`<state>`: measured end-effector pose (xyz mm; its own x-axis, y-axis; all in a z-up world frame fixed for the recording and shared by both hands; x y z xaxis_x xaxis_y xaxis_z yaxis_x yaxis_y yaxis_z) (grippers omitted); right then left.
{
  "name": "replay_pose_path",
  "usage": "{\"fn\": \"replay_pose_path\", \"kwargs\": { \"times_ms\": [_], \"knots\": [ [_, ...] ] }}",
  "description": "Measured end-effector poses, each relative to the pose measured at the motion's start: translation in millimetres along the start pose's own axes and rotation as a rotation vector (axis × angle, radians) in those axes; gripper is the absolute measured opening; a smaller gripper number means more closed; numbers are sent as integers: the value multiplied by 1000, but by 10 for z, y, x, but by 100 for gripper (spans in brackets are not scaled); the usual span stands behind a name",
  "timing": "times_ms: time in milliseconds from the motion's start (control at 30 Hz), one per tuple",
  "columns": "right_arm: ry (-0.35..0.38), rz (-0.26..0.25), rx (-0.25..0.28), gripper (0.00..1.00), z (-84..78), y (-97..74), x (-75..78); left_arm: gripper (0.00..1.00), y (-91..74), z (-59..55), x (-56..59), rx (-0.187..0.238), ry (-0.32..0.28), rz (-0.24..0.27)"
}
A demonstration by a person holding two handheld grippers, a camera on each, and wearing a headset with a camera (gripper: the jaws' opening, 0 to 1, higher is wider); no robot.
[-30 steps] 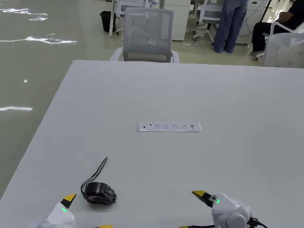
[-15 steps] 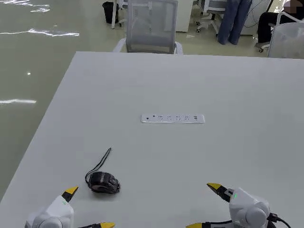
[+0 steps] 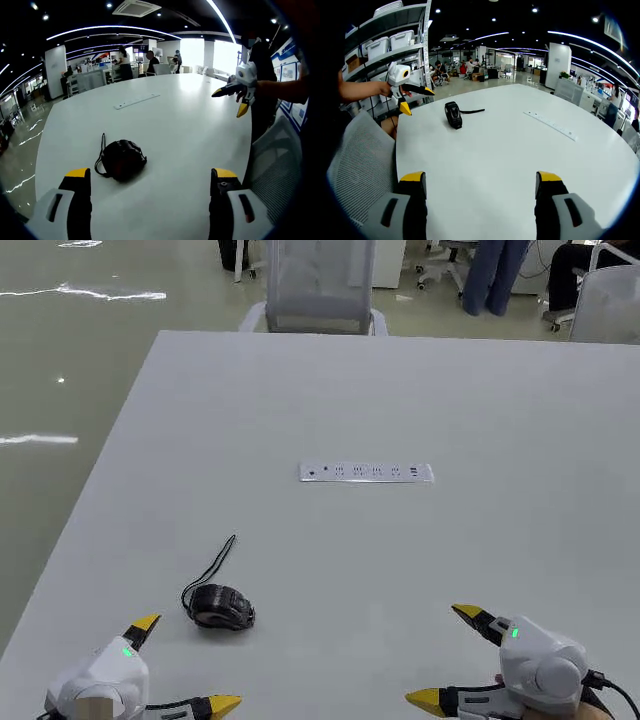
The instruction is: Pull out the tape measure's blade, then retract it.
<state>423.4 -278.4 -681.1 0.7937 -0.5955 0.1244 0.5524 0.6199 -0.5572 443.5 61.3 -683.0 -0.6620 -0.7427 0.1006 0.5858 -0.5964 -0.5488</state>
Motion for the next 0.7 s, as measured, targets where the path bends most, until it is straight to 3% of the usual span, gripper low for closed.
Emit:
{"fn": "replay_pose_path", "kwargs": {
  "times_ms": [700],
  "knots": [
    [-9, -7, -13, 92, -32, -54, 43, 99, 6, 38, -15, -1, 23, -3]
  ]
}}
Point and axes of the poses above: the centre of the closed fingertips' face, and the gripper's own axes: y roughly forward along the fingers, x roughly to its right, z roughly out of its top, the point moved 4 cm from there along -y, roughly backward along the fingers, and after that the axes turned 8 degrees about -y, right-handed, at the moved point
